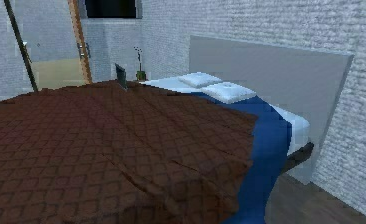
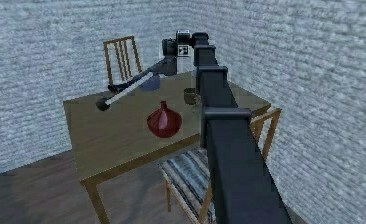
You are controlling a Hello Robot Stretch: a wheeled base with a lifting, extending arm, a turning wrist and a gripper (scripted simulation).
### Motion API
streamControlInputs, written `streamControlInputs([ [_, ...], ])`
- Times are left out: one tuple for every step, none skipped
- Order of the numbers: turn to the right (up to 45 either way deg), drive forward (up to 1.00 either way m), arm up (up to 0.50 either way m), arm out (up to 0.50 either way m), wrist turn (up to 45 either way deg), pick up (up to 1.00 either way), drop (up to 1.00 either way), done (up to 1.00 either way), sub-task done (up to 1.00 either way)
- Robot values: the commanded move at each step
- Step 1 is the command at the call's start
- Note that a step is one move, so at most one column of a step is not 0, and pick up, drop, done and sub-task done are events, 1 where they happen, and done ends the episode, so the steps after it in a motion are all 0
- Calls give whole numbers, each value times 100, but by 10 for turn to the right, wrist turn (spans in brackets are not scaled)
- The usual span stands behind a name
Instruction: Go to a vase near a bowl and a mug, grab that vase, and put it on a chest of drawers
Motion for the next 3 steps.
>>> streamControlInputs([
  [0,0,0,0,450,0,0,0,0],
  [0,0,0,0,300,0,0,0,0],
  [0,0,-30,0,0,0,0,0,0],
])
